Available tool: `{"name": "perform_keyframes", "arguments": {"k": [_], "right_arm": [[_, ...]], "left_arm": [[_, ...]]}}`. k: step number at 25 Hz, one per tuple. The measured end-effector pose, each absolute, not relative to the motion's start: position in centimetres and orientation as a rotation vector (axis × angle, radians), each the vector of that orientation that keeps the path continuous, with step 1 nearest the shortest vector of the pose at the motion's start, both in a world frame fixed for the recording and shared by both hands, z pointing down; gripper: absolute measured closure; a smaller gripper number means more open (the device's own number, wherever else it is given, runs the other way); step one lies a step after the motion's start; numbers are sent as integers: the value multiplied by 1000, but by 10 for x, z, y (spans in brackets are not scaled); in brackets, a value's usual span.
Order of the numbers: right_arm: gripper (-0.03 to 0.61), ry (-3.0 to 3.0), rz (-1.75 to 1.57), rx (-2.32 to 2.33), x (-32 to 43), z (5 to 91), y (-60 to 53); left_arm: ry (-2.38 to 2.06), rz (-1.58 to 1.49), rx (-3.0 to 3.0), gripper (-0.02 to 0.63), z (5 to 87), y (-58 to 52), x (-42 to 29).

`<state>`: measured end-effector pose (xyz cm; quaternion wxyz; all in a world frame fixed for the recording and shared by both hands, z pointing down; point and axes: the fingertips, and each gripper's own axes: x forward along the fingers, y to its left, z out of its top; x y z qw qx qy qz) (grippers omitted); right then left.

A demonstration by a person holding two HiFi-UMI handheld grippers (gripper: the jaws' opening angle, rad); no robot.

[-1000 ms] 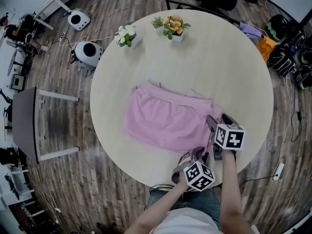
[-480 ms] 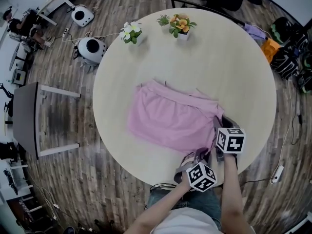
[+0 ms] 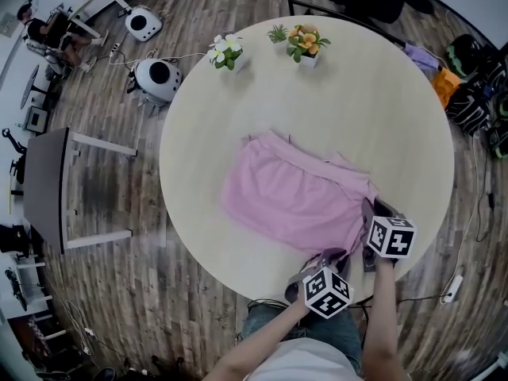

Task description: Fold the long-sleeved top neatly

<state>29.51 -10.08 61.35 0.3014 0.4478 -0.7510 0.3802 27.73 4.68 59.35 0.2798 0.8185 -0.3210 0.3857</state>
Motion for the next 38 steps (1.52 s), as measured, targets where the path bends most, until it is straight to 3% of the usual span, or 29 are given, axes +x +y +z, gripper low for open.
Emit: {"name": "perform_keyframes", "arguments": {"k": [13,38], "right_arm": [[487,-1988,1016,1285,292,555,-103],[488,-1958,911,1446,167,479,-128]], "left_arm": [[-904,808,2297,581,524,40,255],[-929,649,2431,583,462,12,106]]}}
